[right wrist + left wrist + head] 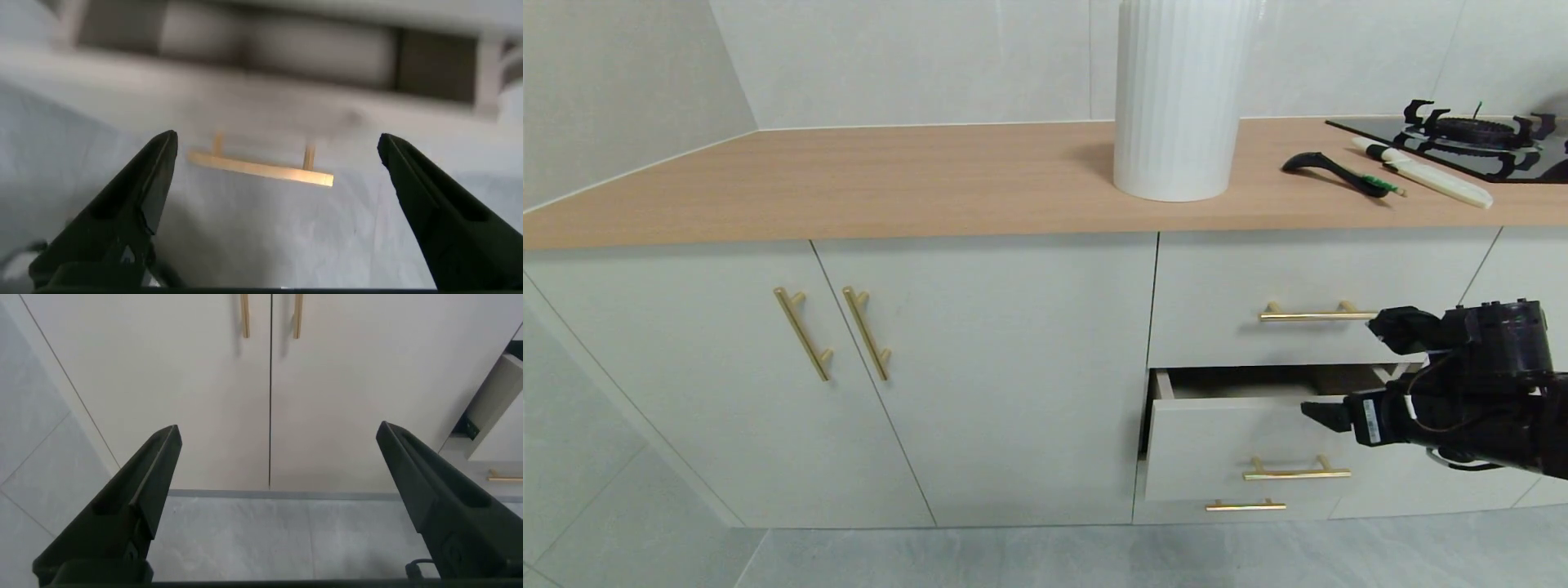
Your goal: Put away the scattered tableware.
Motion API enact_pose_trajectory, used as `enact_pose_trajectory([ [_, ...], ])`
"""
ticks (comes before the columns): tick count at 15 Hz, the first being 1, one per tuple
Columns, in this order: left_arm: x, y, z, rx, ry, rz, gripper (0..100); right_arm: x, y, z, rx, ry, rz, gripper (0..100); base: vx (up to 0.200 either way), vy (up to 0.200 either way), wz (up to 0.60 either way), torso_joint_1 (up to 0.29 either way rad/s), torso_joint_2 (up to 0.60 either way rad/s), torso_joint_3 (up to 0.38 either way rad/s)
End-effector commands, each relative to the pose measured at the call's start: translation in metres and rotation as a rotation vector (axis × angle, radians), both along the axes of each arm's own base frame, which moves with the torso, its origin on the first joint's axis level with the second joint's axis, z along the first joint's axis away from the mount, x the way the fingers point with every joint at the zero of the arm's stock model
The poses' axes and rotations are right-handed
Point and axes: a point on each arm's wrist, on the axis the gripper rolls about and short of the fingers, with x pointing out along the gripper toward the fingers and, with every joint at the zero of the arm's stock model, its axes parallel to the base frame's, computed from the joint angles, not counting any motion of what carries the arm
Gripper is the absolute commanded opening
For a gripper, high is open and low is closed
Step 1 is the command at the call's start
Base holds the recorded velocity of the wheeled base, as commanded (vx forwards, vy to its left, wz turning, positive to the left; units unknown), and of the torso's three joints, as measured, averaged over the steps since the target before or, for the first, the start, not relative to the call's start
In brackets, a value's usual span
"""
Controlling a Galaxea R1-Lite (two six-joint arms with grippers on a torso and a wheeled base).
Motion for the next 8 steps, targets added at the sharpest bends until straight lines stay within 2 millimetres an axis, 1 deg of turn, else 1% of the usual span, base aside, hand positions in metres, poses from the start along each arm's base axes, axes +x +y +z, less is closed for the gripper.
enact_pose_trajectory([
  [1,0.0,0.0,0.0,-0.001,0.002,0.0,100,0.02,0.004,0.007,0.004,-0.022,0.003,100,0.0,0.0,0.0,0.0,0.0,0.0],
  [3,0.0,0.0,0.0,-0.001,0.002,0.0,100,0.032,0.006,-0.01,-0.006,0.024,0.0,100,0.0,0.0,0.0,0.0,0.0,0.0],
  [4,0.0,0.0,0.0,-0.001,0.002,0.0,100,0.034,0.006,-0.014,-0.011,0.036,0.001,100,0.0,0.0,0.0,0.0,0.0,0.0],
  [5,0.0,0.0,0.0,-0.001,0.002,0.0,100,0.044,0.008,-0.024,-0.012,0.027,-0.005,100,0.0,0.0,0.0,0.0,0.0,0.0],
  [8,0.0,0.0,0.0,0.001,0.002,0.0,100,0.058,0.009,-0.04,-0.023,-0.002,-0.041,100,0.0,0.0,0.0,0.0,0.0,0.0],
])
